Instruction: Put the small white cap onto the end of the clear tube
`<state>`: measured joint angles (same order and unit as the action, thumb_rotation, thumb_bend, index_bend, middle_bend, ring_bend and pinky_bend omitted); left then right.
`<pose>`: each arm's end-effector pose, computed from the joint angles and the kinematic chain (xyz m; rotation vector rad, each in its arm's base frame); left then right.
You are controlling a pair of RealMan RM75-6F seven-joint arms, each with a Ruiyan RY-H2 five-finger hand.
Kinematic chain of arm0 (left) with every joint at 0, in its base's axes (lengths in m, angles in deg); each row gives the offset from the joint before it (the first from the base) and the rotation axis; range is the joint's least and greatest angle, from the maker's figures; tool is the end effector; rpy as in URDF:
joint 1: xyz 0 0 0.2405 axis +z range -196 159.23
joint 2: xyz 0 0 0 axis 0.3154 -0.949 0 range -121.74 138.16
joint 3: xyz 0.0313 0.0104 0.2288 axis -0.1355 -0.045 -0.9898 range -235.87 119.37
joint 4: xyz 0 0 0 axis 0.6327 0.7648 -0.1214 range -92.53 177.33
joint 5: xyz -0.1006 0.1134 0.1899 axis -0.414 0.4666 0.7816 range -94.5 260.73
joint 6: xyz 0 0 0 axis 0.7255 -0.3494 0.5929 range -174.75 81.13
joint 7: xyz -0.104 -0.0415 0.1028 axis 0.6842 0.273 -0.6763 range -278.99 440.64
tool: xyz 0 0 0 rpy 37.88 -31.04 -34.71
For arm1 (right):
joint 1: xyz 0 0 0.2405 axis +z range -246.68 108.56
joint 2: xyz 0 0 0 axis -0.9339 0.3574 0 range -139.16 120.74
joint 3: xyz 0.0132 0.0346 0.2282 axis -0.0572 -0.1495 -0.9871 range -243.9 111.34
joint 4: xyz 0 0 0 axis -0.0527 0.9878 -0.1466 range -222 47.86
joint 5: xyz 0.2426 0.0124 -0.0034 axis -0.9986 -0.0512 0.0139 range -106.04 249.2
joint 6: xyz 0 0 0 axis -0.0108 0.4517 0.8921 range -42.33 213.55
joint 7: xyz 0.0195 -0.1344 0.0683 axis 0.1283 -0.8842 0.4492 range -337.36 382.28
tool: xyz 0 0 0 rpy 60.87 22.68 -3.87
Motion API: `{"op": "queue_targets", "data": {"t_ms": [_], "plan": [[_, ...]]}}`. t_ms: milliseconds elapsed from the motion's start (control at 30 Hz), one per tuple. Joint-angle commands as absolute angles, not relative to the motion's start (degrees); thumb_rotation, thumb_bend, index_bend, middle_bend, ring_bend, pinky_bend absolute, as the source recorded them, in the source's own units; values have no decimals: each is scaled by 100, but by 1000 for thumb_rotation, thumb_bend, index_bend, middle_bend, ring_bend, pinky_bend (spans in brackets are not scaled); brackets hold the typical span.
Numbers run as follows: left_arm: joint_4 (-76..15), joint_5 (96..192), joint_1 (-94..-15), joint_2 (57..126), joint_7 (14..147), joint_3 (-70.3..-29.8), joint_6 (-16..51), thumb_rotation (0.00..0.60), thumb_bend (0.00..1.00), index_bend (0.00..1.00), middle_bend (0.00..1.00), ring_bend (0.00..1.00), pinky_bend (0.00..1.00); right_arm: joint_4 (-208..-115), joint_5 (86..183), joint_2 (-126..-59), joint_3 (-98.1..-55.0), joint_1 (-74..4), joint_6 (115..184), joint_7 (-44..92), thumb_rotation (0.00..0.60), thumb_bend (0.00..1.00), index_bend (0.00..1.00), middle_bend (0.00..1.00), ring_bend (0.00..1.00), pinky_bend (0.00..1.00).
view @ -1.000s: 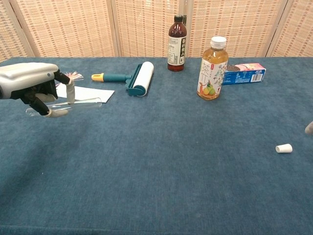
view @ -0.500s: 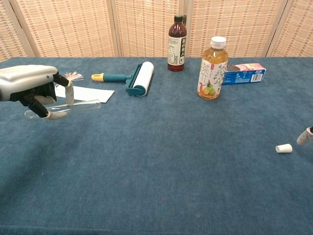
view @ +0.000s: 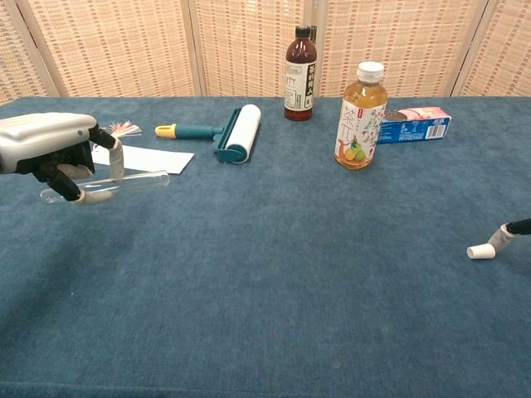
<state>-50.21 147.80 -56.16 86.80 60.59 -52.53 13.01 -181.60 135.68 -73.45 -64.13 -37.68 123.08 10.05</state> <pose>-0.1675 0.3199 -0.0077 -1.8235 -0.9141 -0.8444 -0.2873 -0.2565 0.0142 1.9446 -1.2551 0.3183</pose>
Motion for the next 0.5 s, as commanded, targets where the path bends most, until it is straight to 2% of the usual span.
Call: {"op": "queue_targets", "data": {"t_ms": [33,500], "plan": [[-5014,14787,-5610,8681,6065,-5251,1297,600,326,634,1000,1000,1000,-18206,13606,-7354,-6403,-3748,12357,977,600,421,177,954,968,901],[-5006,14812,-5580,8679,6089,-5221,1268,600,326,634,1000,1000,1000,-18635,13783,-7224,-6311,-3680,12652,754,600,421,177,954,968,900]]}}
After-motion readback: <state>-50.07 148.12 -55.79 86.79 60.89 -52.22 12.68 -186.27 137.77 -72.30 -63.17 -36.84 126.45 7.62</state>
